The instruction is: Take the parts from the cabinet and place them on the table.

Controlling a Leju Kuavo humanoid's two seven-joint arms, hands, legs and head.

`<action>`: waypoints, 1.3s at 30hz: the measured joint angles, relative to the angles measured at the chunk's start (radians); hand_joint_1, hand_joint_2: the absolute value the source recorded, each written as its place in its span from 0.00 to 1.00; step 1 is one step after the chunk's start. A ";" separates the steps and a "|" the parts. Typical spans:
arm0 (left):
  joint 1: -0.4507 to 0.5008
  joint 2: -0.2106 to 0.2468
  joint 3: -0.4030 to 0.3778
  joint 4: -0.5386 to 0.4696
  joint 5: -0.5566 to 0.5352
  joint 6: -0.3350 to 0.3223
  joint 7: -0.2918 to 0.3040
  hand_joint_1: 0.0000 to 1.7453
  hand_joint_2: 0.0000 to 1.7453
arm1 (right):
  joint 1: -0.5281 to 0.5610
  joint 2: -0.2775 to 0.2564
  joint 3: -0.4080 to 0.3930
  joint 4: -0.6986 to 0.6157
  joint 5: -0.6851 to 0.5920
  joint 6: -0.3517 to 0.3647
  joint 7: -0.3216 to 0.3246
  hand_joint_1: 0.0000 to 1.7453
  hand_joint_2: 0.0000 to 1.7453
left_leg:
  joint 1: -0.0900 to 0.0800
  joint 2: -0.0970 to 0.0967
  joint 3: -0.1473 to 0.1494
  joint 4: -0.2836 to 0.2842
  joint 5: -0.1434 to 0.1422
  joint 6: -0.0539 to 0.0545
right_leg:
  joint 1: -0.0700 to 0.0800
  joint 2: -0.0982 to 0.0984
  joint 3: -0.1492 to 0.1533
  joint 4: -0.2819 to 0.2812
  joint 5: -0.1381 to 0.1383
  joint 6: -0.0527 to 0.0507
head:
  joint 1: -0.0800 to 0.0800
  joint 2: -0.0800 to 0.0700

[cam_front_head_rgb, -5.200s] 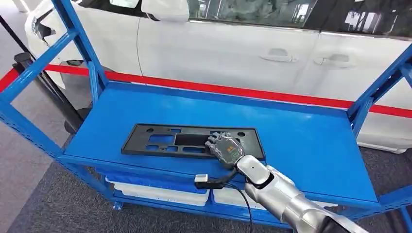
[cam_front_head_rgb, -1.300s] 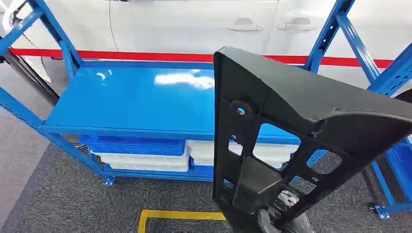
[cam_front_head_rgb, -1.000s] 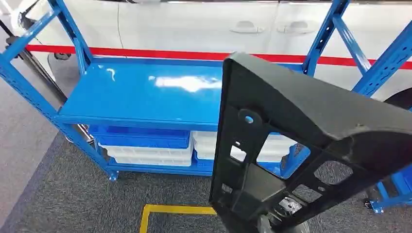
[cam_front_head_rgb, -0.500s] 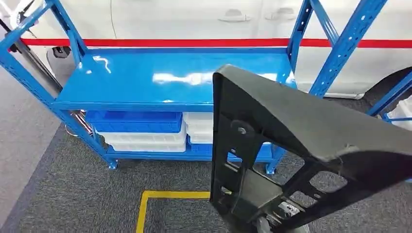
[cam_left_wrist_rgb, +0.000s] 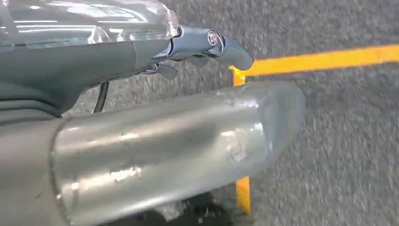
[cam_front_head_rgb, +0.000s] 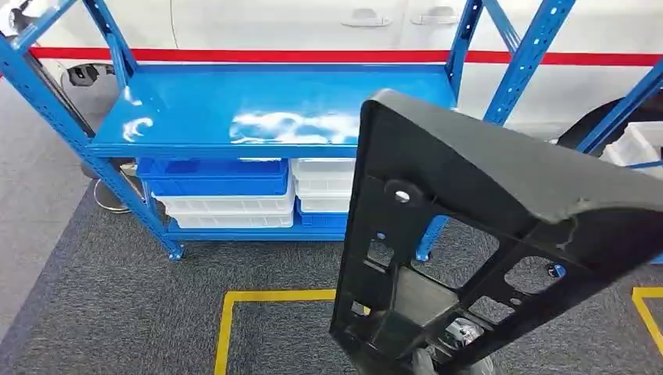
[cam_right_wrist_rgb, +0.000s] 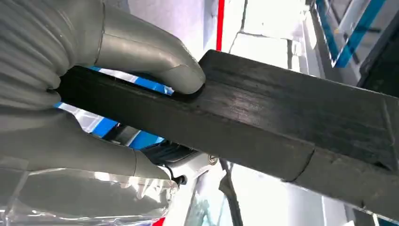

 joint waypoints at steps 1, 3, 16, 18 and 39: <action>0.001 0.000 0.000 0.000 0.001 0.000 0.000 0.00 0.00 | 0.004 0.000 0.000 0.004 -0.003 0.001 0.000 1.00 1.00 | -0.001 0.011 -0.007 0.002 0.004 0.000 | -0.001 -0.002 -0.009 0.047 -0.020 0.004 | 0.000 0.000; 0.001 0.000 0.000 0.000 0.004 0.000 0.000 0.00 0.00 | 0.014 0.000 -0.001 0.010 -0.011 0.005 -0.003 1.00 1.00 | -0.001 0.031 -0.020 0.010 0.007 -0.004 | -0.004 -0.011 0.043 0.005 0.009 0.008 | 0.000 0.000; 0.007 -0.001 0.003 0.000 0.013 0.002 0.014 0.00 0.00 | 0.085 0.000 -0.066 0.032 -0.010 0.114 -0.027 1.00 1.00 | 0.005 -0.031 -0.156 0.336 -0.162 -0.068 | 0.003 0.011 0.157 -0.230 0.089 -0.049 | 0.000 0.000; 0.009 -0.001 0.004 0.000 0.013 0.002 0.014 0.00 0.00 | 0.098 0.000 -0.083 0.035 -0.004 0.128 -0.027 1.00 1.00 | 0.005 -0.032 -0.152 0.325 -0.121 -0.066 | 0.002 0.041 0.155 -0.227 0.091 -0.047 | 0.000 0.000; 0.002 -0.006 0.008 0.000 0.010 0.000 0.023 0.00 0.00 | 0.152 0.010 -0.203 -0.021 0.001 0.270 -0.028 1.00 1.00 | -0.010 0.089 -0.044 0.045 0.003 -0.030 | 0.012 -0.071 0.171 -0.230 0.077 -0.021 | 0.000 0.000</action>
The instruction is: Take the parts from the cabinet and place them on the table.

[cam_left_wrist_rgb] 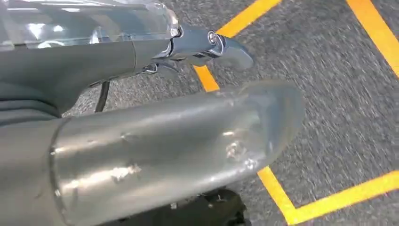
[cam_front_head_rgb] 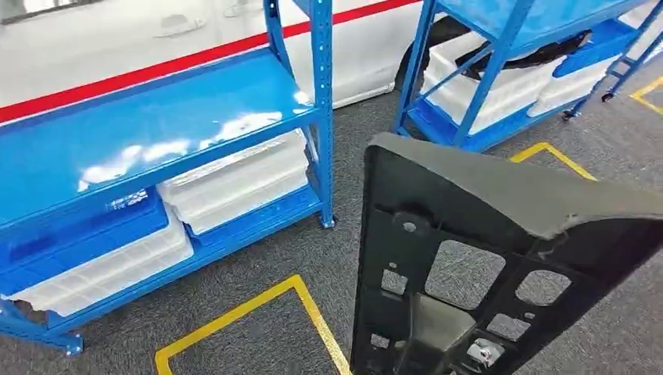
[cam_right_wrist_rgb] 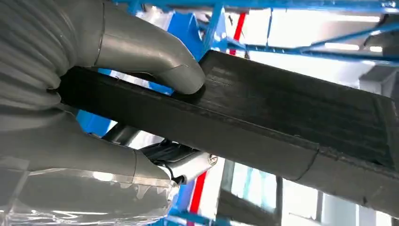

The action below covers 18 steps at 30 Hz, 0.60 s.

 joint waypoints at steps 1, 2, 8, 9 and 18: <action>-0.003 0.000 0.000 0.000 0.000 0.000 0.000 0.00 0.00 | 0.003 0.000 -0.005 -0.001 0.001 0.005 0.000 1.00 1.00 | 0.000 0.011 0.006 -0.001 0.000 -0.004 | 0.002 0.011 -0.003 0.000 0.002 -0.003 | 0.000 0.000; -0.004 -0.001 0.000 0.000 0.000 0.000 0.000 0.00 0.00 | 0.006 0.000 -0.007 -0.002 0.004 0.009 0.000 1.00 1.00 | -0.002 0.024 0.009 -0.001 -0.001 -0.009 | 0.001 0.025 -0.004 -0.005 0.006 -0.009 | 0.000 0.000; 0.005 -0.001 0.000 0.000 0.000 -0.001 0.002 0.00 0.00 | 0.009 0.000 -0.021 -0.011 0.011 0.021 0.000 1.00 1.00 | 0.009 -0.121 -0.119 0.303 -0.164 -0.038 | -0.010 0.097 -0.019 -0.006 0.022 -0.028 | 0.000 0.000; 0.006 -0.001 0.000 0.000 0.000 -0.001 0.002 0.00 0.00 | 0.010 0.000 -0.023 -0.011 0.013 0.022 0.000 1.00 1.00 | 0.010 -0.121 -0.118 0.302 -0.146 -0.039 | -0.010 0.111 -0.021 -0.003 0.023 -0.027 | 0.000 0.000; 0.002 -0.002 0.000 0.000 -0.001 -0.004 -0.003 0.00 0.00 | 0.015 0.002 -0.043 -0.015 0.015 0.037 0.000 1.00 1.00 | 0.026 -0.187 0.006 -0.003 -0.001 0.006 | -0.021 0.220 -0.053 0.009 0.044 0.018 | 0.000 0.000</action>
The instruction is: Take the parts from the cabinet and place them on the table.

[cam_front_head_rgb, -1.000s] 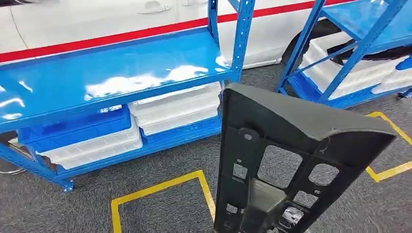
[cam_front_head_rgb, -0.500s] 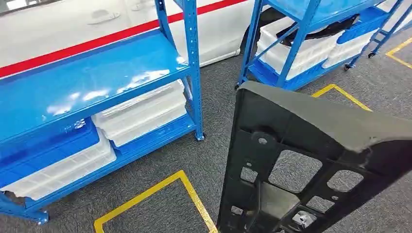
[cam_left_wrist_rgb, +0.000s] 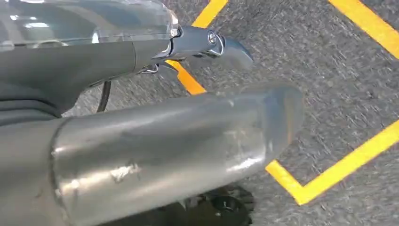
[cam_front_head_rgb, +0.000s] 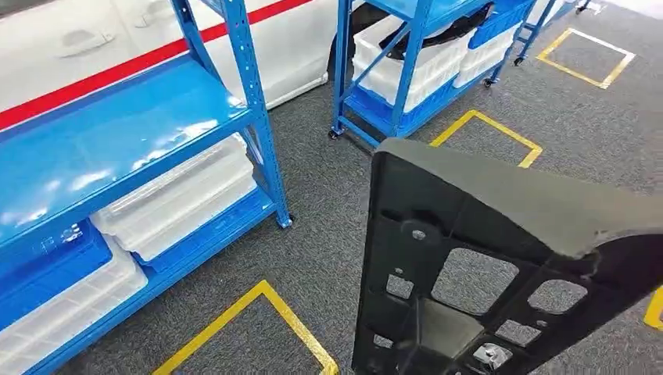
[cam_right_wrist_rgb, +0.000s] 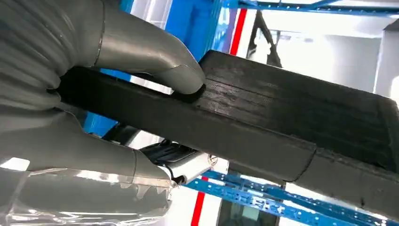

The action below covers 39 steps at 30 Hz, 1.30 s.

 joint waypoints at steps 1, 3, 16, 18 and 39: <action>-0.001 0.000 0.000 0.000 0.000 0.000 -0.001 0.00 0.00 | 0.003 0.002 -0.004 -0.001 -0.001 0.000 0.000 1.00 1.00 | -0.003 0.019 0.003 -0.005 0.004 0.006 | 0.008 -0.073 -0.011 0.021 -0.017 -0.003 | 0.000 0.000; 0.002 0.001 0.000 0.000 0.000 0.000 -0.002 0.00 0.00 | -0.004 0.002 -0.008 -0.002 0.000 0.002 0.000 1.00 1.00 | -0.009 0.050 -0.001 -0.005 0.006 0.017 | 0.010 -0.138 -0.069 0.140 -0.094 0.000 | 0.000 0.000; -0.008 0.001 0.000 0.000 0.000 0.000 -0.002 0.00 0.00 | 0.003 0.026 -0.018 -0.006 0.006 0.002 0.000 1.00 1.00 | -0.014 0.164 0.012 0.009 -0.027 -0.033 | 0.014 -0.180 0.045 -0.025 -0.024 -0.036 | 0.000 0.000; -0.006 0.001 0.000 0.000 0.000 0.000 -0.002 0.00 0.00 | -0.003 0.026 -0.018 -0.007 0.009 0.001 0.000 1.00 1.00 | -0.012 0.084 -0.041 0.125 -0.100 -0.042 | 0.012 -0.160 0.041 -0.027 -0.019 -0.045 | 0.000 0.000; -0.011 -0.044 -0.001 0.000 -0.023 0.101 0.002 0.00 0.00 | 0.004 0.045 0.035 0.051 0.125 -0.230 0.001 1.00 1.00 | -0.013 0.136 -0.007 -0.007 0.003 0.009 | -0.001 -0.173 -0.049 0.148 -0.065 0.010 | 0.000 0.000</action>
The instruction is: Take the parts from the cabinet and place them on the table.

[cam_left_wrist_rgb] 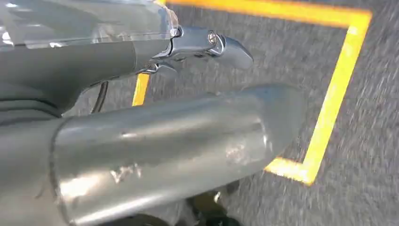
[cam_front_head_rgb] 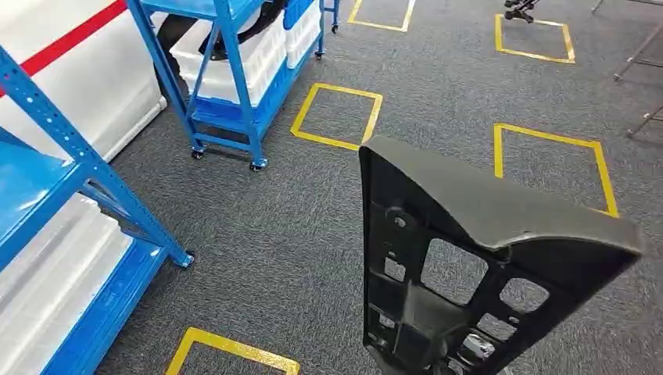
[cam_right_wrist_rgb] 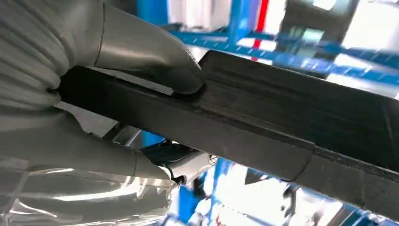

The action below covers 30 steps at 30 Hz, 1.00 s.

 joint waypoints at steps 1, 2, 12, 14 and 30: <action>-0.008 -0.021 0.000 0.001 0.000 0.021 0.005 0.00 0.00 | 0.000 0.000 0.016 0.012 0.004 -0.017 0.000 1.00 1.00 | 0.000 0.010 0.005 0.001 -0.004 -0.005 | 0.000 -0.026 0.053 -0.089 0.034 -0.001 | 0.000 0.000; -0.012 -0.031 0.000 0.002 0.000 0.029 0.006 0.00 0.00 | -0.002 0.000 0.028 0.019 0.006 -0.028 0.000 1.00 1.00 | -0.005 0.019 0.010 0.003 -0.009 -0.011 | 0.006 -0.079 0.084 -0.151 0.029 -0.004 | 0.000 0.000; -0.017 -0.056 0.000 0.006 0.005 0.012 0.002 0.00 0.00 | -0.005 0.002 0.065 0.051 0.008 -0.066 -0.001 1.00 1.00 | 0.005 -0.068 -0.114 0.297 -0.162 -0.056 | 0.018 0.039 0.085 -0.165 0.036 -0.052 | 0.000 0.000; -0.013 -0.056 0.000 0.006 0.005 0.010 0.002 0.00 0.00 | -0.005 0.002 0.066 0.056 0.014 -0.072 -0.001 1.00 1.00 | 0.005 -0.071 -0.116 0.271 -0.109 -0.053 | 0.019 0.072 0.086 -0.160 0.035 -0.052 | 0.000 0.000; -0.017 -0.060 0.000 0.006 0.015 0.006 0.006 0.00 0.00 | -0.012 0.016 0.088 0.082 0.041 -0.092 -0.001 1.00 1.00 | -0.001 -0.014 -0.023 0.011 0.008 0.008 | 0.012 0.010 -0.019 0.044 -0.035 -0.009 | 0.000 0.000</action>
